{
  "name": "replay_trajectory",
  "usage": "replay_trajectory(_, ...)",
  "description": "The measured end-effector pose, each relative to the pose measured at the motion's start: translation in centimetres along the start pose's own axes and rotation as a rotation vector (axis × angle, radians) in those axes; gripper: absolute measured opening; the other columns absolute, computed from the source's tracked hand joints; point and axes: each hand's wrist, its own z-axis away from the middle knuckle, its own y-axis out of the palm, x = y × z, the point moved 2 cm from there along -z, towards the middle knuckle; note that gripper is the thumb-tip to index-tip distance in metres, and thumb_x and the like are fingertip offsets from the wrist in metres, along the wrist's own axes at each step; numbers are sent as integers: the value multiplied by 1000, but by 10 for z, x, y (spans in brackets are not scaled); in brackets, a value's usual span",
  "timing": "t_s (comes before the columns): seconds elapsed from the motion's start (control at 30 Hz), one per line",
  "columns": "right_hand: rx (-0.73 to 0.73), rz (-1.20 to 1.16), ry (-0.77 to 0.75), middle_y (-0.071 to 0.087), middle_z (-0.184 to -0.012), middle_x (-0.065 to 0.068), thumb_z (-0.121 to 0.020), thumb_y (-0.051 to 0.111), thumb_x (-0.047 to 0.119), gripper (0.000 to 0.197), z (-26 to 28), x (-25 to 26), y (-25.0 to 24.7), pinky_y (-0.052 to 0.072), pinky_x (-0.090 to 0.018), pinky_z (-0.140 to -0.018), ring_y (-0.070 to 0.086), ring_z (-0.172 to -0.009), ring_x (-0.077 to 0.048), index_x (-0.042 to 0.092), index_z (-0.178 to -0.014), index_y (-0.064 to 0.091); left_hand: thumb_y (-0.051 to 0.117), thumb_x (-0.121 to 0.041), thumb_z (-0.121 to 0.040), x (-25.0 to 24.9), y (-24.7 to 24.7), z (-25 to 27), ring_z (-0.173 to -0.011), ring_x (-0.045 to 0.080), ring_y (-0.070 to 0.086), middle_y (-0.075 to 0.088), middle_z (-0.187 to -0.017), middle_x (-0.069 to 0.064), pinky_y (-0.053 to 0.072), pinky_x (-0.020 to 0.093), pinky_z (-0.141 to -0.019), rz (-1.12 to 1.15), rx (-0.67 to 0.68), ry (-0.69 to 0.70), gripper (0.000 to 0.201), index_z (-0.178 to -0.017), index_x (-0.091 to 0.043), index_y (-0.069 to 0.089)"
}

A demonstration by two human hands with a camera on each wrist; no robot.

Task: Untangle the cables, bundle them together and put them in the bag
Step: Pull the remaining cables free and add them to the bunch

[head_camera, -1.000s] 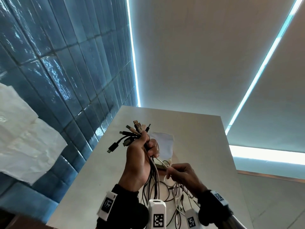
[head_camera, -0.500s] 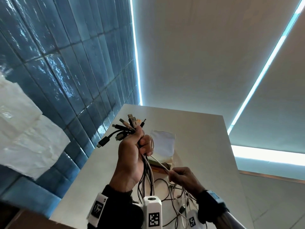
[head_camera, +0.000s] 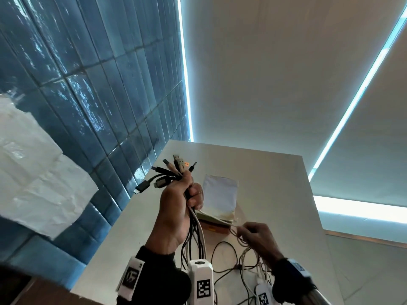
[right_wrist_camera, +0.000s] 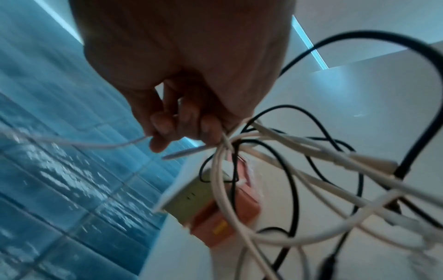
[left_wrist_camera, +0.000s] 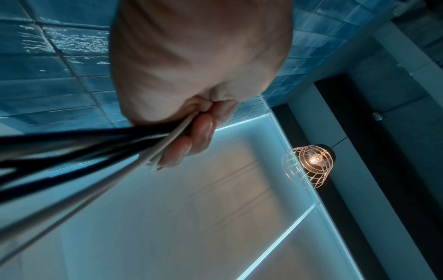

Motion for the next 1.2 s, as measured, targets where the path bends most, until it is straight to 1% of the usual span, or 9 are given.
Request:
replay_trajectory(0.17,-155,-258,-88,46,-48,-2,-85,68,5,22,1,57,-12,31,-23,-43,38,-47,-16,-6,-67,64,38,-27,-103,27,2,-4,-53,16,42,54,-60,5,26,29,-54,-184,-42,-167,36,-71,-13,46)
replay_trajectory(0.33,20,-392,-239,53,-54,-6,-85,65,0,18,18,104,-4,38,-25,-44,44,-46,-18,-12,-73,62,33,-33,-104,47,12,-3,-66,18,59,73,-87,15,40,24,-53,-286,-26,-305,40,-94,-5,60)
replay_trajectory(0.37,69,-388,-258,58,-56,-4,-85,65,0,16,22,108,-2,39,-25,-45,47,-47,-17,-12,-74,63,33,-35,-104,47,13,-1,-69,21,62,73,-89,17,46,27,-55,-260,-17,-334,47,-89,-4,65)
replay_trajectory(0.43,160,-372,-290,64,-62,-13,-85,67,3,14,28,111,3,42,-26,-47,50,-50,-18,-8,-76,67,34,-37,-103,47,16,0,-80,28,63,70,-92,21,53,36,-75,-179,2,-366,59,-74,-3,73)
replay_trajectory(0.53,211,-355,-293,60,-65,-29,-84,73,20,22,31,101,9,43,-29,-49,51,-52,-22,-2,-80,71,39,-29,-102,42,19,-1,-75,27,58,61,-65,9,45,42,-79,-24,-44,-277,45,-68,-7,58)
replay_trajectory(0.67,174,-281,-254,57,-54,-8,-81,72,34,30,27,76,13,40,-27,-46,48,-49,-19,6,-72,70,38,-24,-102,37,16,-5,-52,14,36,35,-60,0,32,31,-62,180,-70,-182,35,-68,-16,39)
replay_trajectory(0.8,147,-161,-243,48,-50,7,-81,66,44,35,22,56,16,33,-20,-46,40,-48,-10,16,-62,64,38,-22,-102,36,16,0,-51,11,20,30,-55,-4,18,29,-57,130,-34,-159,37,-65,-18,35)
replay_trajectory(0.97,149,-61,-210,47,-50,10,-87,62,41,39,16,37,21,33,-14,-51,40,-49,-1,19,-55,55,37,-23,-103,31,13,4,-49,11,19,27,-56,-4,21,28,-53,83,-23,-116,42,-61,-19,35)
replay_trajectory(1.2,164,-84,-115,43,-53,7,-84,57,54,48,13,7,25,36,-22,-56,39,-53,-9,20,-52,50,36,-23,-103,15,4,5,-51,12,19,23,-60,-2,23,28,-50,107,4,-11,41,-62,-19,30)
